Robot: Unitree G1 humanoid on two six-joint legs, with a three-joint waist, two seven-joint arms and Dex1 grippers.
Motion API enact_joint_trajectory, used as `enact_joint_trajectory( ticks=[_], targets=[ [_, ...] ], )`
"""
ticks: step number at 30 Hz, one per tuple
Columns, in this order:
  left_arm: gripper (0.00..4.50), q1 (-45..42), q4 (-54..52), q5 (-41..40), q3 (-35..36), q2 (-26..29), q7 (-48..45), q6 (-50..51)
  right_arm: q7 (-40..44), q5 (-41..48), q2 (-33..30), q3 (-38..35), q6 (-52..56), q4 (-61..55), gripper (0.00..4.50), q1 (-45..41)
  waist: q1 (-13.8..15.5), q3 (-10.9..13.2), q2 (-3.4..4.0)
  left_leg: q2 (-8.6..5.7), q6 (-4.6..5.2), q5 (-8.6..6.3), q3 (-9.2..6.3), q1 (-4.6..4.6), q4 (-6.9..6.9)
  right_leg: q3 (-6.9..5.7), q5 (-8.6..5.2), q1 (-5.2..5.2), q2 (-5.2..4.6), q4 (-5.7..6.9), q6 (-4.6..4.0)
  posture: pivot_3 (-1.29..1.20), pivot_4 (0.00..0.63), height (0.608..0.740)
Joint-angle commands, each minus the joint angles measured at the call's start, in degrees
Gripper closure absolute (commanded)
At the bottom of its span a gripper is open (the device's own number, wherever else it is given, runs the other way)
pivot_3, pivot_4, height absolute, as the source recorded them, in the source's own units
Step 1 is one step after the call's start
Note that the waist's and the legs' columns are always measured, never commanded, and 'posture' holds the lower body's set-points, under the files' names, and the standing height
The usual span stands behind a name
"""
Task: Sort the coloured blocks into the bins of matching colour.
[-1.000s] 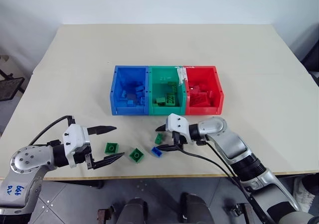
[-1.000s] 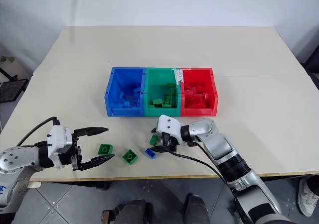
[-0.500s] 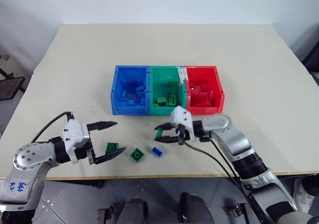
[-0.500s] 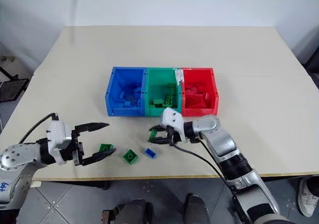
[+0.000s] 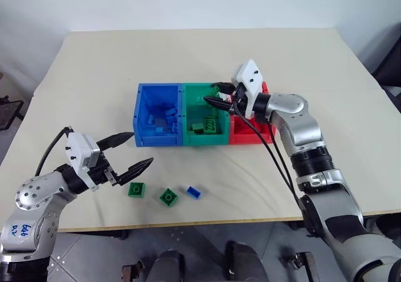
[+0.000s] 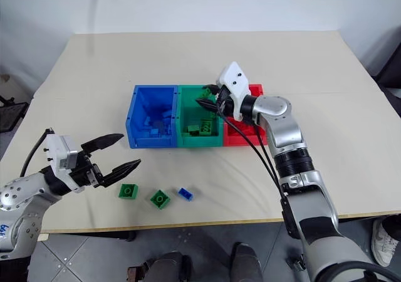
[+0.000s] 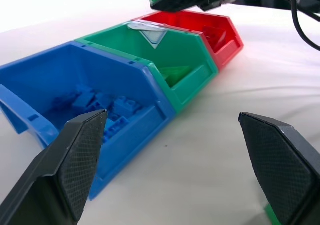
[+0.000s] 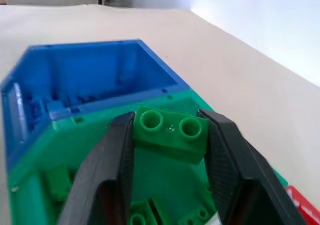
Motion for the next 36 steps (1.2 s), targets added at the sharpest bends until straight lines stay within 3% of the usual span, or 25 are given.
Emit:
enact_joint_trajectory(
  ticks=[1, 5, 13, 18, 22, 25, 28, 31, 36],
  targets=[
    [0.00, 0.74, -1.03, -1.16, 1.19, 0.09, -0.15, 0.25, 1.72, 1.32, -0.12, -1.59, -2.23, -0.94, 1.28, -0.84, -0.02, 0.01, 0.01, 0.00, 0.00, 0.00, 0.00, -0.01, 0.00, 0.00, 0.00, 0.00, 0.00, -0.01, 0.00, 0.00, 0.150, 0.740],
    [0.00, 0.14, 0.33, -0.72, 0.81, 1.39, -1.98, 0.20, 9.55, 6.20, -2.49, -2.57, -3.22, -8.75, 0.04, 4.83, 0.35, 0.01, 0.01, 0.01, 0.00, 0.00, -0.05, -0.02, 0.02, -0.02, 0.00, 0.01, 0.00, -0.01, 0.00, 0.00, 0.150, 0.740],
    [0.00, -2.68, 8.98, 3.15, 1.21, 5.44, -7.73, -5.23, 18.50, 13.14, -11.69, -5.09, 0.46, -24.80, 0.04, 19.15, 0.67, 0.02, 0.04, 0.00, 0.00, 0.00, -0.02, -0.03, 0.06, -0.06, 0.00, 0.06, 0.00, -0.07, 0.00, 0.00, 0.150, 0.740],
    [0.00, -0.91, 19.67, 8.14, 0.64, 10.87, -17.50, -15.06, 30.38, 20.26, -22.28, -10.49, 0.00, -32.87, 0.04, 34.48, 1.15, 0.03, 0.05, -0.01, 0.03, -0.02, 0.05, -0.04, 0.00, -0.11, 0.00, 0.08, 0.00, -0.17, 0.00, 0.00, 0.150, 0.740],
    [0.00, -1.77, 21.67, 8.05, 0.42, 11.76, -19.29, -16.41, 29.93, 20.10, -25.40, -13.00, -1.61, -34.58, 0.04, 39.41, 0.87, 0.03, 0.04, 0.04, 0.09, -0.06, 0.22, 0.01, 0.09, -0.08, 0.00, 0.09, -0.01, -0.17, 0.00, 0.00, 0.150, 0.740],
    [0.00, -1.10, 17.32, 6.88, -1.14, 12.34, -21.20, -14.22, 28.87, 20.42, -26.48, -14.74, -1.12, -35.33, 0.04, 41.47, 0.92, 0.03, 0.04, 0.06, 0.09, -0.06, 0.25, 0.06, 0.12, -0.02, 0.00, 0.09, -0.01, -0.10, 0.00, 0.00, 0.150, 0.740],
    [0.00, -1.31, 7.59, 5.31, -5.64, 12.65, -21.03, -8.53, 27.24, 20.87, -27.20, -15.97, 0.12, -37.58, 0.04, 44.15, 1.24, 0.03, 0.04, 0.07, 0.09, -0.11, 0.23, 0.05, 0.11, -0.03, 0.00, 0.08, -0.02, -0.10, 0.00, 0.00, 0.150, 0.740],
    [0.00, -7.52, -2.41, 5.67, -13.65, 11.88, -17.91, -0.73, 25.78, 21.21, -27.88, -17.12, 1.18, -41.21, 0.04, 48.24, 2.83, 0.04, 0.03, 0.06, 0.10, -0.14, 0.18, 0.00, 0.18, -0.04, 0.00, 0.09, -0.03, -0.11, 0.00, 0.00, 0.150, 0.740],
    [0.00, -20.50, -6.26, 12.94, -29.20, 9.43, -15.97, 7.97, 23.79, 22.19, -29.26, -18.98, 3.77, -45.07, 0.04, 52.56, 3.74, 0.03, 0.04, 0.01, 0.11, -0.13, 0.24, 0.04, 0.34, 0.01, 0.01, 0.21, -0.03, -0.09, 0.00, 0.00, 0.150, 0.740]
  ],
)
